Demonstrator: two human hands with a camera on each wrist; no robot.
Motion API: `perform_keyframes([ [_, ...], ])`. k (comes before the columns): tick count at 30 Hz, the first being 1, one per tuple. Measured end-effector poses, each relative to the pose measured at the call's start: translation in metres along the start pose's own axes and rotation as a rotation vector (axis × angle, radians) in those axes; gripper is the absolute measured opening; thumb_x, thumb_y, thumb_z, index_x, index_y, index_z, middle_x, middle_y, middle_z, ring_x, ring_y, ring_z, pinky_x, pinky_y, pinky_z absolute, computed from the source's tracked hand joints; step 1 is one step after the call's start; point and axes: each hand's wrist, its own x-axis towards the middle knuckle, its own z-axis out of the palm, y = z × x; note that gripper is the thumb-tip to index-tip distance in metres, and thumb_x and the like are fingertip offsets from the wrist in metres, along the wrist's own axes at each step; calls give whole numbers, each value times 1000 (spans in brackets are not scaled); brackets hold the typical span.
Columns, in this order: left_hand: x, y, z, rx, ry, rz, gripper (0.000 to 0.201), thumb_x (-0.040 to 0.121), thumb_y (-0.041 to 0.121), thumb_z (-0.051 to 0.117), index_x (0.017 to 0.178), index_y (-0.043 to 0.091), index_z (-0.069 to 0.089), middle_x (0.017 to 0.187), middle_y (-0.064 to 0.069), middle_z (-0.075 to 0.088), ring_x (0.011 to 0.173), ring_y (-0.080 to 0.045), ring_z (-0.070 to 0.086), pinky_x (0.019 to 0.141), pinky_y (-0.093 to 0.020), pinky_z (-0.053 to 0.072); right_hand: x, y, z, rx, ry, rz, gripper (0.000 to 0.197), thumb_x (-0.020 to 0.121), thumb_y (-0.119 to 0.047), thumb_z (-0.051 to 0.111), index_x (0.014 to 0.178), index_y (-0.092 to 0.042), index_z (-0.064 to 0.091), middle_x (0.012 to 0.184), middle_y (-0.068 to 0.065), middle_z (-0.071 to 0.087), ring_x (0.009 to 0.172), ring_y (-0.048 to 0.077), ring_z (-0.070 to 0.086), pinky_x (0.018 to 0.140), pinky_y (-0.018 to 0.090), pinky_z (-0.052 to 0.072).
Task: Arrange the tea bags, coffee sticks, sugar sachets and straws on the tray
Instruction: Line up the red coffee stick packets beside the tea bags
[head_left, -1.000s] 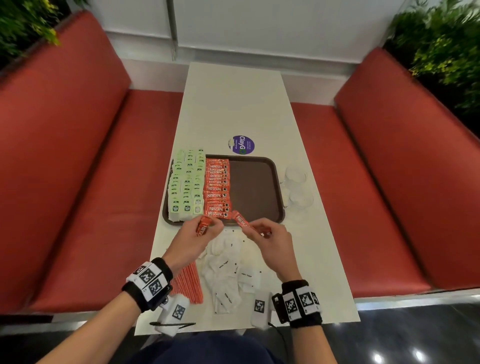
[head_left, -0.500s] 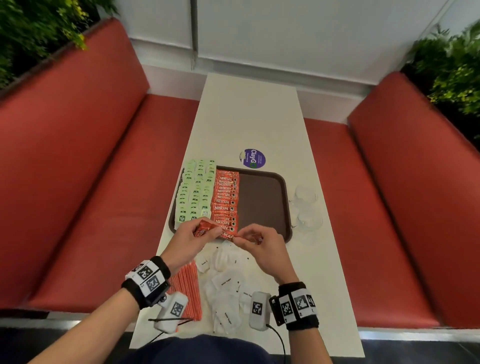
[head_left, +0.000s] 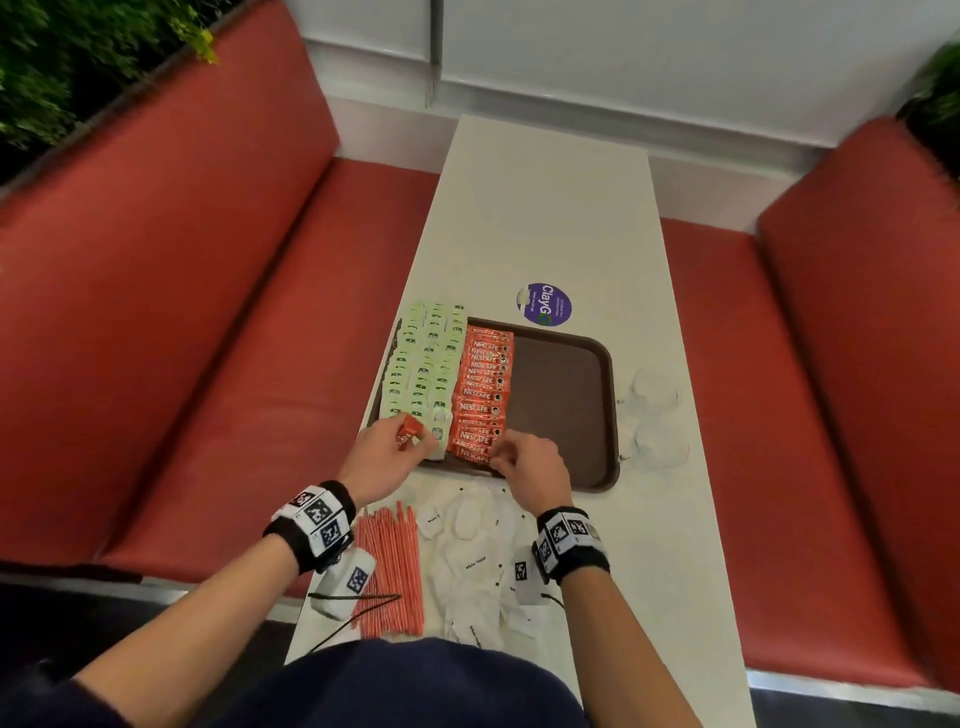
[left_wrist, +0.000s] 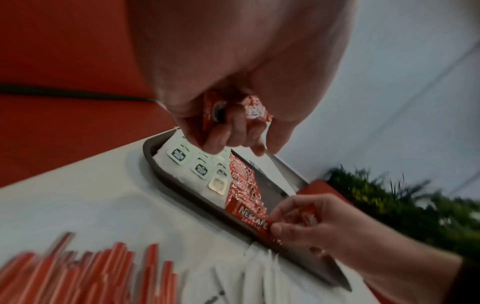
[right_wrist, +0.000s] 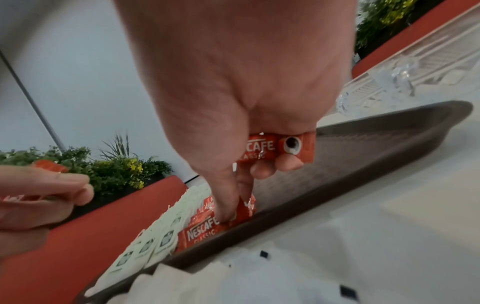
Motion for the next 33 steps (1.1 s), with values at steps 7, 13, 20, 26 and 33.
perform_keyframes([
  [7, 17, 3, 35, 559, -128, 238, 14, 102, 43, 65, 110, 36, 75, 104, 15, 71, 92, -11, 69, 80, -36, 59, 8, 3, 13, -106, 56, 0, 9, 94, -33, 80, 98, -35, 73, 100, -9, 68, 93, 17, 67, 78, 41, 59],
  [13, 15, 2, 60, 866, -244, 362, 42, 103, 36, 59, 145, 30, 56, 137, 7, 54, 102, -22, 69, 75, -41, 60, 11, 7, 18, -117, 98, -4, 9, 97, -34, 78, 101, -33, 70, 104, -7, 65, 96, 21, 64, 81, 44, 59],
  [20, 16, -3, 68, 907, -229, 351, 48, 105, 40, 57, 151, 30, 50, 144, 6, 51, 97, -26, 72, 64, -39, 57, 15, 6, 18, -112, 126, -6, 12, 98, -37, 77, 105, -34, 68, 108, -8, 65, 99, 20, 63, 84, 48, 59],
  [26, 22, -1, 66, 884, -226, 333, 46, 105, 39, 54, 150, 31, 49, 145, 10, 48, 101, -24, 71, 66, -38, 58, 11, 1, 12, -11, 159, 13, 25, 96, -26, 74, 107, -32, 52, 109, -8, 54, 97, 19, 59, 84, 42, 55],
  [33, 21, 22, 50, 239, -123, 305, 41, 101, 55, 66, 139, 41, 62, 129, 22, 66, 110, -3, 66, 93, -36, 58, 6, -8, -16, 138, -56, -55, 19, 103, -9, 57, 119, -17, 51, 122, 4, 50, 111, 25, 53, 99, 43, 50],
])
